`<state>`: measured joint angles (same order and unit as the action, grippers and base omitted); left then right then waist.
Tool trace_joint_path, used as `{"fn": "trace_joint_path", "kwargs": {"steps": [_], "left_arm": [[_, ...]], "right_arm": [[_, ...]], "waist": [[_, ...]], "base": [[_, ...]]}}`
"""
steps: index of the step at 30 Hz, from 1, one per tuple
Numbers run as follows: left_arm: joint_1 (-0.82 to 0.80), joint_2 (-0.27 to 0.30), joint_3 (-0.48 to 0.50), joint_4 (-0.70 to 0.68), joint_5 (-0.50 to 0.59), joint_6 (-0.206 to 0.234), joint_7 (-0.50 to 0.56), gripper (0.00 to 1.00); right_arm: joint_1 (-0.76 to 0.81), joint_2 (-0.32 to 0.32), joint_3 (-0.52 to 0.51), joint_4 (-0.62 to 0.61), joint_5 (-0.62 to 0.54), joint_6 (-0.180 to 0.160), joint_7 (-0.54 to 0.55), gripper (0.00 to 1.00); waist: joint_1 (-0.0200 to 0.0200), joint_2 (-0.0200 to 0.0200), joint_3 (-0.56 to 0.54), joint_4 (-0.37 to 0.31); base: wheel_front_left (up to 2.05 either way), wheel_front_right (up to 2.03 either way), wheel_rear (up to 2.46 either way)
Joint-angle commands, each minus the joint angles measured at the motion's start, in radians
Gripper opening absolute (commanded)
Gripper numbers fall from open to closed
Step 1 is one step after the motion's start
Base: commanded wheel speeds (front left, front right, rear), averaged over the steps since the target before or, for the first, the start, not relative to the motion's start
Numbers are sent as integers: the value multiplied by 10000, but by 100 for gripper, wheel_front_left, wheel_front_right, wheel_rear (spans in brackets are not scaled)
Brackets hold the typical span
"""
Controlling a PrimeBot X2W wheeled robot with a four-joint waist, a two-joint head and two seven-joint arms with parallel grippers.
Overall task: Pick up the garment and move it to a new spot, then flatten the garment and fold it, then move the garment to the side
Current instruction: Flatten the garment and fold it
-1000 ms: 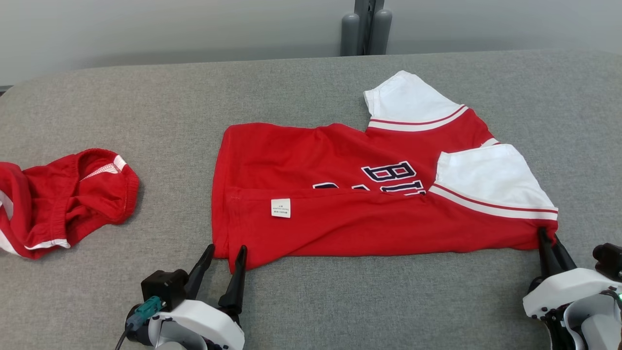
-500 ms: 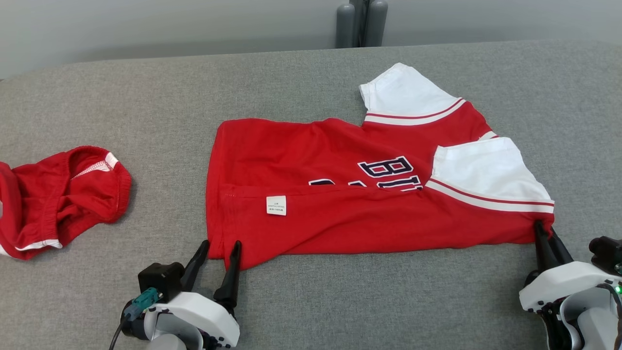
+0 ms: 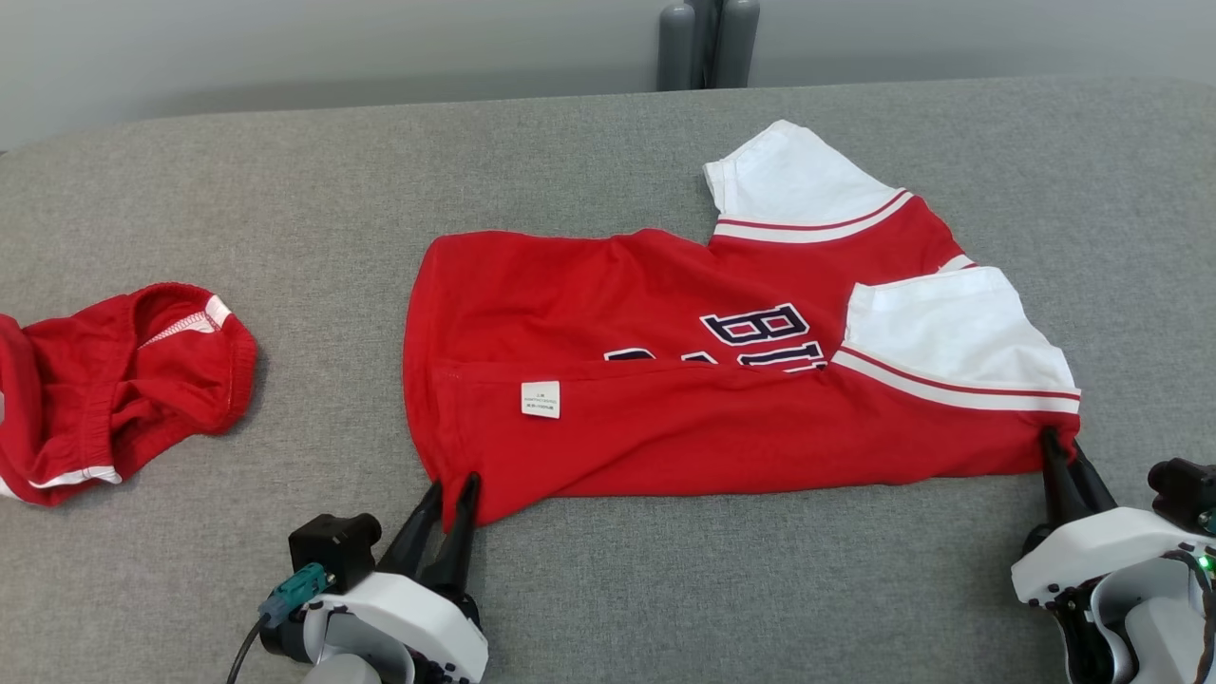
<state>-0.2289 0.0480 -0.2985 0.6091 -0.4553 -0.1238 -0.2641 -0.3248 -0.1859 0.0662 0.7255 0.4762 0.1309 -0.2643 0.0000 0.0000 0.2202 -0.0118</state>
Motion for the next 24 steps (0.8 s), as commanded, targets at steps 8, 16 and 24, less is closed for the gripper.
{"fn": "trace_joint_path", "kwargs": {"steps": [8,16,24], "left_arm": [[125,58,731,-446,46,-67,-1,0],[594,75,1116,489,-99,-62,-3,0],[1443,90,1449,1358,105,-56,-3,0]], "right_arm": [[-104,-74,-153,21,-112,-3,1,0],[580,7,-303,132,-269,-4,1,0],[1793,222,-73,122,-167,-6,1,0]], "waist": [[0,0,-156,41],[0,0,-1082,27],[0,0,-2178,37]], "base": [[0,0,0],[0,0,0],[0,0,0]]}}
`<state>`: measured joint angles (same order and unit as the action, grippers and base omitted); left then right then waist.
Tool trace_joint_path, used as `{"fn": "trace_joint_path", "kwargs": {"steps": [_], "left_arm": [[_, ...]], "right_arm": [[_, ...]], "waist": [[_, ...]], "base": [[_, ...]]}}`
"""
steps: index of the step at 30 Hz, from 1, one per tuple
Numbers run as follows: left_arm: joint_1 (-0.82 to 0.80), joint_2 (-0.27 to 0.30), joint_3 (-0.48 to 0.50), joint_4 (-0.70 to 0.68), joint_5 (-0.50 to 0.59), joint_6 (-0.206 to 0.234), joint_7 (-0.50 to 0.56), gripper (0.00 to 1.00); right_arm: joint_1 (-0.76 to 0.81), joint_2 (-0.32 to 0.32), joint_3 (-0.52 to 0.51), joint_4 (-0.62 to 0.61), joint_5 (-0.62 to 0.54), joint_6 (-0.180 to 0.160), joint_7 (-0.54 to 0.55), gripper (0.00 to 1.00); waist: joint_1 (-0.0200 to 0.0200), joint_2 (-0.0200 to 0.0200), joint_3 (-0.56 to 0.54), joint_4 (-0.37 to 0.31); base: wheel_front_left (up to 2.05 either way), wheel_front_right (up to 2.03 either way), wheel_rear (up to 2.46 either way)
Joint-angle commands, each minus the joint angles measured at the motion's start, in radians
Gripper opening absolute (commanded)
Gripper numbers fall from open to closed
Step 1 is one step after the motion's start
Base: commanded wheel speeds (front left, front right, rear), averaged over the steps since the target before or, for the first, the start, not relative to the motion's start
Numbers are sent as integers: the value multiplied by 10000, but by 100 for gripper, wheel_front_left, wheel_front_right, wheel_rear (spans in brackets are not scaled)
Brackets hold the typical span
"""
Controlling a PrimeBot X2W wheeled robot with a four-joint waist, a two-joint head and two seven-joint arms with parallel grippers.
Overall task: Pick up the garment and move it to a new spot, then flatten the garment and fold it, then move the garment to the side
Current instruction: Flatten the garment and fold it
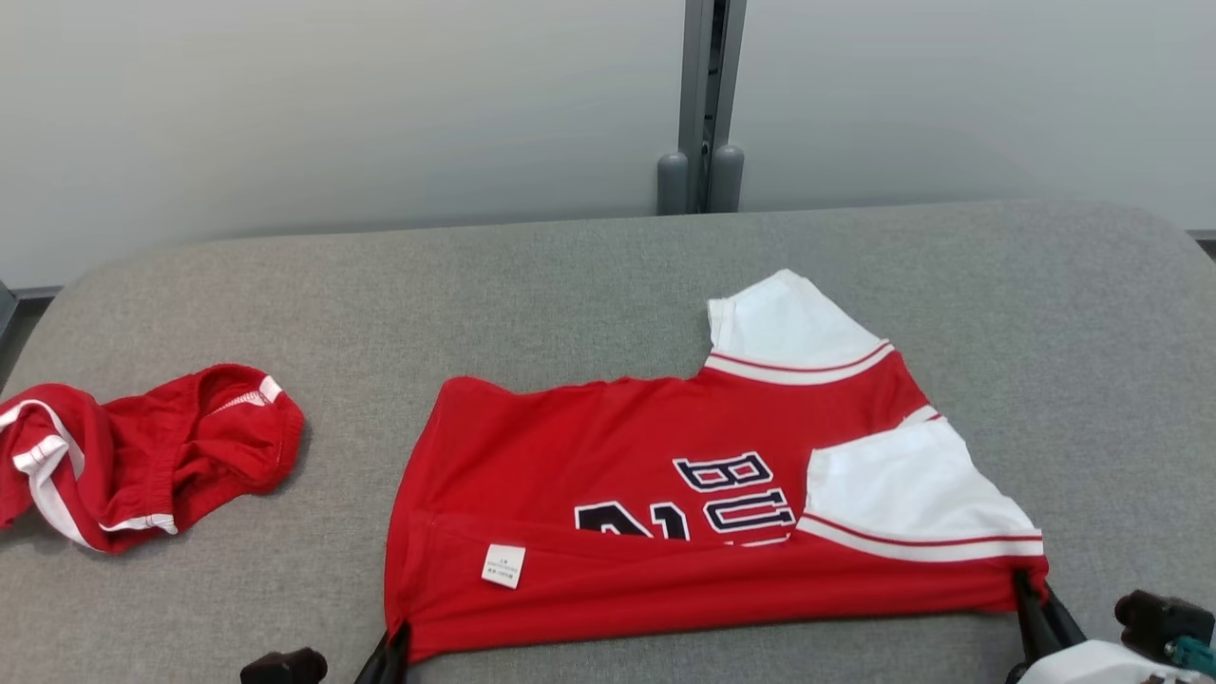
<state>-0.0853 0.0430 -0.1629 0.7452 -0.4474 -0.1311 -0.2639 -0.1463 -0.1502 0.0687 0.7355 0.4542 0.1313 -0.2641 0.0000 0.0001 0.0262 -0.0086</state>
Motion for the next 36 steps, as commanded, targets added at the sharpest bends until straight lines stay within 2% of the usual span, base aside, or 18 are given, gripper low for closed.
{"fn": "trace_joint_path", "kwargs": {"steps": [1,9,10,11,12,15,22,31,36], "left_arm": [[86,139,141,27,57,17,-5,0],[721,129,207,177,152,156,-3,0],[702,129,167,151,149,199,-3,7],[632,129,145,70,173,263,-3,24],[555,134,150,-14,174,331,-3,100],[321,90,126,-336,270,511,-3,100],[-1052,93,200,-723,630,1267,-2,100],[-4432,154,-395,1166,1030,1704,940,100],[-5540,189,-491,2298,1105,1858,1369,100]], "right_arm": [[138,-82,-99,7,101,-10,-2,0],[818,122,99,135,154,-10,-1,0],[792,105,17,206,121,-10,-1,2],[729,118,-74,249,139,-11,-2,69],[612,96,-131,246,85,-11,-2,100],[267,65,-303,43,-167,-5,-1,100],[-900,-75,-449,-281,-646,-5,-1,100],[-2872,-125,579,-208,-803,-5,0,100],[-3498,-65,1078,-339,-515,-5,0,100]], "waist": [[0,-1,-308,5],[0,-1,-473,-12],[0,-1,-445,-15],[0,-1,-413,-16],[0,-1,-366,-18],[0,-1,-192,-66],[0,-1,580,-146],[0,-1,1503,-365],[0,-1,1887,-488]], "base": [[0,0,0],[0,0,0],[0,0,0],[0,0,0],[0,0,0],[0,0,0],[0,0,0],[0,0,0],[0,0,0]]}}
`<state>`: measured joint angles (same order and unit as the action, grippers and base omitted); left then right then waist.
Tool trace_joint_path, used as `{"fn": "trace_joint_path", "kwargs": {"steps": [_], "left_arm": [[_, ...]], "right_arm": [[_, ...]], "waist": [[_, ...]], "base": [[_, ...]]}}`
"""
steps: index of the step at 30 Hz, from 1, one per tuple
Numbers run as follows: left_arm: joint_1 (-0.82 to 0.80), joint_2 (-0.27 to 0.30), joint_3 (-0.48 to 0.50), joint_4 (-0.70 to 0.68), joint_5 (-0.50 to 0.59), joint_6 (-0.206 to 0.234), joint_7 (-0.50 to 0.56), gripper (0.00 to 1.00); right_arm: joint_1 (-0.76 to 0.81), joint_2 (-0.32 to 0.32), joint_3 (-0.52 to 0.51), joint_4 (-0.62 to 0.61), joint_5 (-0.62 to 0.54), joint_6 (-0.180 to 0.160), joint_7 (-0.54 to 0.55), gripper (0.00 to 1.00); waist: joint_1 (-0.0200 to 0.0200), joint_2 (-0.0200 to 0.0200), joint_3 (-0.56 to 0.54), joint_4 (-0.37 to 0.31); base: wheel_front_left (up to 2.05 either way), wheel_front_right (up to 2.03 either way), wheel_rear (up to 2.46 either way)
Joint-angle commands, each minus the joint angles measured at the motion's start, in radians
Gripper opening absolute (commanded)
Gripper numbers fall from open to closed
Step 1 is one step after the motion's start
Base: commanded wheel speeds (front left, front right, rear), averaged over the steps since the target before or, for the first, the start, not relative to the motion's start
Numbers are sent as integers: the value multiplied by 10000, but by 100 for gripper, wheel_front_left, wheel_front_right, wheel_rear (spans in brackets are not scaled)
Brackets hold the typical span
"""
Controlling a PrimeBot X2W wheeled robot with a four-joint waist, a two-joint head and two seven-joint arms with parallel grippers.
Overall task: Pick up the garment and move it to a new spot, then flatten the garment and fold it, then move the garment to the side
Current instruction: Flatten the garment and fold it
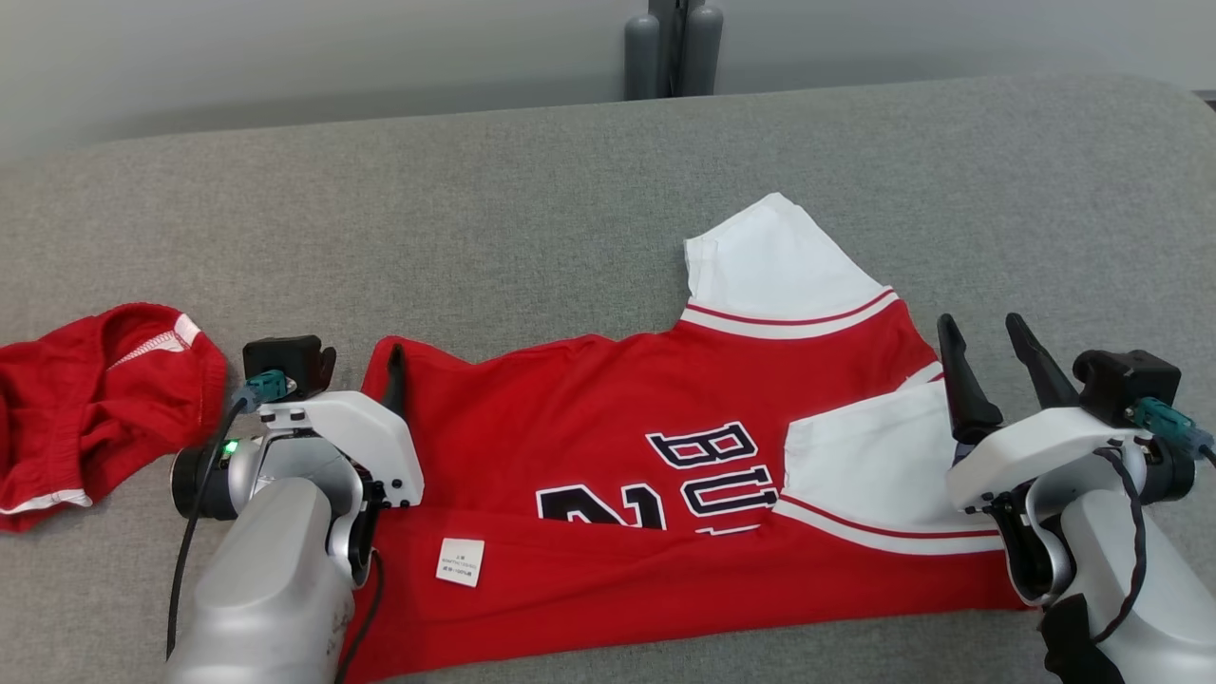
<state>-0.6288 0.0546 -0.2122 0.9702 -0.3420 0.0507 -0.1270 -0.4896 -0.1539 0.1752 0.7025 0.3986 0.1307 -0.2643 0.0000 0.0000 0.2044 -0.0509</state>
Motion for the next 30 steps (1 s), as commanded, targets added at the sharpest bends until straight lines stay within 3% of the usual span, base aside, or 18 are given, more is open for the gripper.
{"fn": "trace_joint_path", "kwargs": {"steps": [1,9,10,11,14,22,30], "left_arm": [[-245,71,-4,249,22,39,56,100],[-880,21,-405,1267,151,17,-129,100],[-949,13,-478,1394,187,1,-91,78],[-1038,7,-556,1532,225,36,-65,49],[-1195,-1,-621,1892,139,111,-16,0],[-1683,25,-648,2148,-26,184,-758,0],[-1902,9,-1200,1396,-747,0,-1219,0]], "right_arm": [[-115,-11,89,-28,101,1,1,100],[-485,-139,535,-131,350,1,2,100],[-562,-178,597,-131,372,1,2,100],[-659,-217,663,-124,399,1,2,100],[-1080,-283,1013,-22,408,1,2,100],[-2787,-575,2037,931,685,1,306,100],[-4668,-891,2854,2564,925,-1,1870,100]], "waist": [[0,0,168,-87],[0,0,506,-181],[0,0,568,-191],[0,0,632,-198],[0,0,808,-208],[0,0,1260,246],[0,0,1869,1268]], "base": [[0,0,0],[0,0,0],[0,0,0],[0,0,0],[0,0,0],[0,0,0],[0,0,0]]}}
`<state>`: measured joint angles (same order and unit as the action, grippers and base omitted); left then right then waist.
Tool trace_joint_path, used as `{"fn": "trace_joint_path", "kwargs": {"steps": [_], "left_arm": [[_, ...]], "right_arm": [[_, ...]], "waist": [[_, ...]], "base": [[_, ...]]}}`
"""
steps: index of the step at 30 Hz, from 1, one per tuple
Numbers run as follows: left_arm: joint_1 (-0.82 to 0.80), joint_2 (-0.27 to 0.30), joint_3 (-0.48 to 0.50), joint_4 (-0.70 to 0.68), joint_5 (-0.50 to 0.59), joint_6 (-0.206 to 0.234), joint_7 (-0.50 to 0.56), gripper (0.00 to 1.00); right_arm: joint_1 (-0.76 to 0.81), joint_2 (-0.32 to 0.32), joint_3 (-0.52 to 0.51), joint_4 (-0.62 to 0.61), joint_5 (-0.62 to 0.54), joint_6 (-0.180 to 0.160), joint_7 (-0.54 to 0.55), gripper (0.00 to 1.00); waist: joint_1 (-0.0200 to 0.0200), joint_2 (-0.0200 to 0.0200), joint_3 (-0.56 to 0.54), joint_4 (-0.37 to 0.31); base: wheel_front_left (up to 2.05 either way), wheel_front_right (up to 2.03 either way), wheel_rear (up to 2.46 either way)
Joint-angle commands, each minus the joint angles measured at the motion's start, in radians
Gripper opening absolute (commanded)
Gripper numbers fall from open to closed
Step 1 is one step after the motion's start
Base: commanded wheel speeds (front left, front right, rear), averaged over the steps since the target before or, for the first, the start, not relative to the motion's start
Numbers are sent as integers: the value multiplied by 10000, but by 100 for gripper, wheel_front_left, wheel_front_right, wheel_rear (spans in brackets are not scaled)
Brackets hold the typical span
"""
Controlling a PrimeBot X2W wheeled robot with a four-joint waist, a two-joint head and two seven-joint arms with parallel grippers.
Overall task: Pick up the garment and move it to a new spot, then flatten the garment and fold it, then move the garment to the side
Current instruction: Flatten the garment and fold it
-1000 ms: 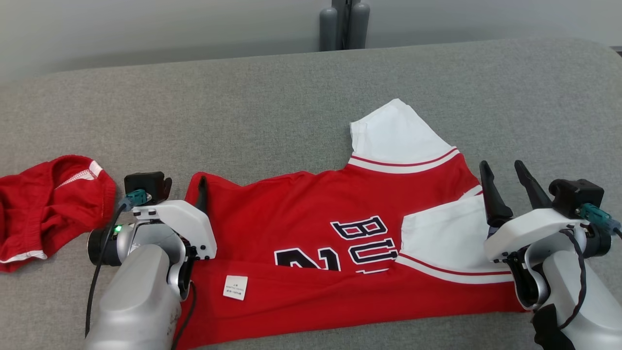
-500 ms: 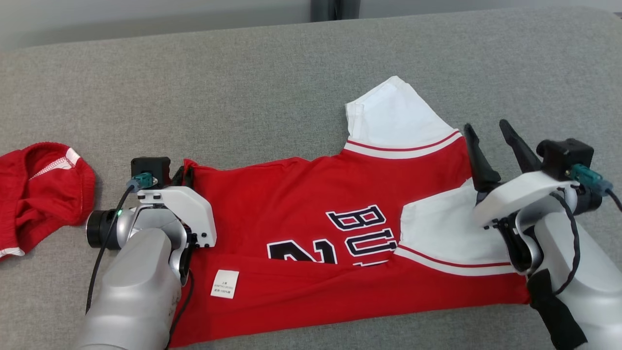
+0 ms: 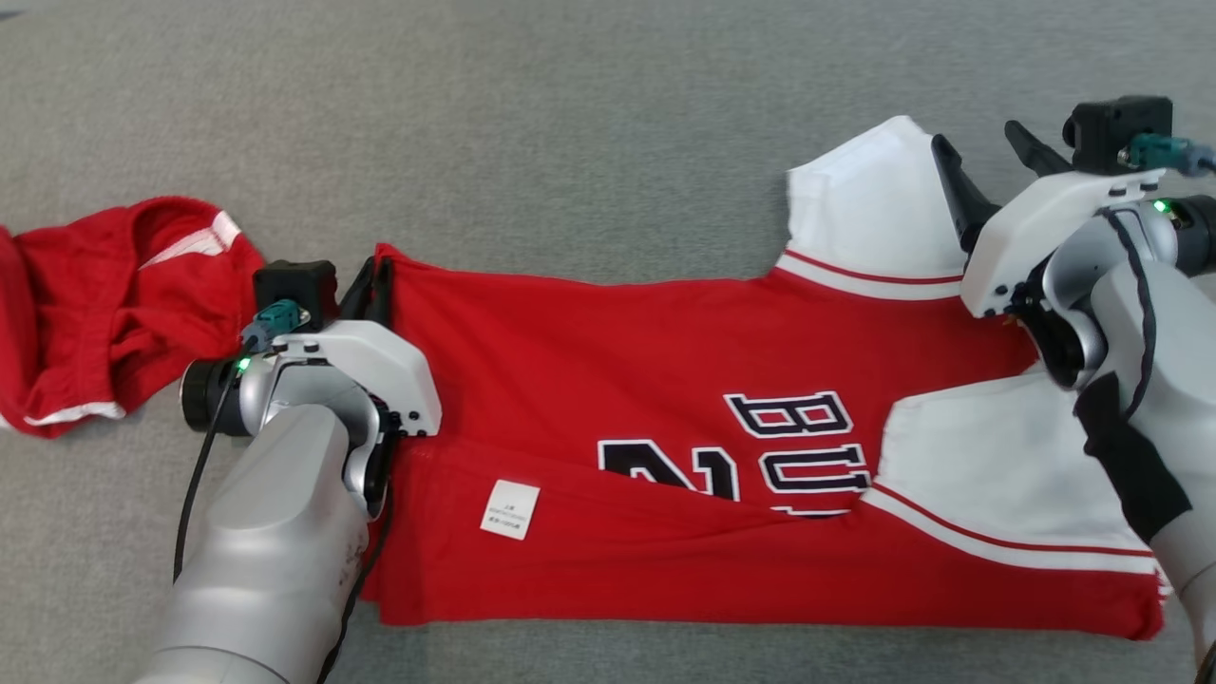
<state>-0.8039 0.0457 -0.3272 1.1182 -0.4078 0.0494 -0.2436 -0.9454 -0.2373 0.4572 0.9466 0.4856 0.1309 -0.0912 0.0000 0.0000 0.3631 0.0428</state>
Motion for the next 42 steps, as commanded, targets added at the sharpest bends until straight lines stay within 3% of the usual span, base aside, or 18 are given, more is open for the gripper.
{"fn": "trace_joint_path", "kwargs": {"steps": [1,5,11,12,15,21,27,34,42], "left_arm": [[-156,96,-223,-208,-213,0,-60,0],[-177,96,-935,-786,-841,79,-124,0],[-177,73,-2355,-1683,-1989,578,-110,0],[-164,73,-2492,-1741,-2127,647,-115,0],[-190,74,-2813,-1837,-2495,891,-143,0],[-304,91,-2900,-1754,-2851,1196,-185,0],[-439,161,-2292,-1907,-2799,1418,-206,0],[72,374,-1635,-2016,-2415,1301,-208,0],[1015,624,-1208,-1976,-1949,1042,-208,0]], "right_arm": [[-318,-58,76,319,158,-3,315,100],[-1085,-231,356,1027,249,-3,1029,100],[-2093,-313,657,2124,259,-3,1806,100],[-2183,-316,746,2213,251,-3,1926,91],[-2254,-325,958,2399,318,-3,2182,0],[-2494,-640,1013,2659,251,-4,1605,0],[-2727,-730,662,2960,117,-3,-126,0],[-2328,-408,388,3115,90,-3,-1530,0],[-542,-166,175,1495,850,-3,-1758,0]], "waist": [[0,0,368,446],[0,0,691,856],[0,0,1078,1269],[0,0,1098,1291],[0,0,1153,1317],[0,0,1069,1254],[0,0,849,1072],[0,0,270,603],[0,0,-869,-91]], "base": [[0,0,0],[0,0,0],[0,0,0],[0,0,0],[0,0,0],[0,0,0],[0,0,0],[0,0,0],[0,0,0]]}}
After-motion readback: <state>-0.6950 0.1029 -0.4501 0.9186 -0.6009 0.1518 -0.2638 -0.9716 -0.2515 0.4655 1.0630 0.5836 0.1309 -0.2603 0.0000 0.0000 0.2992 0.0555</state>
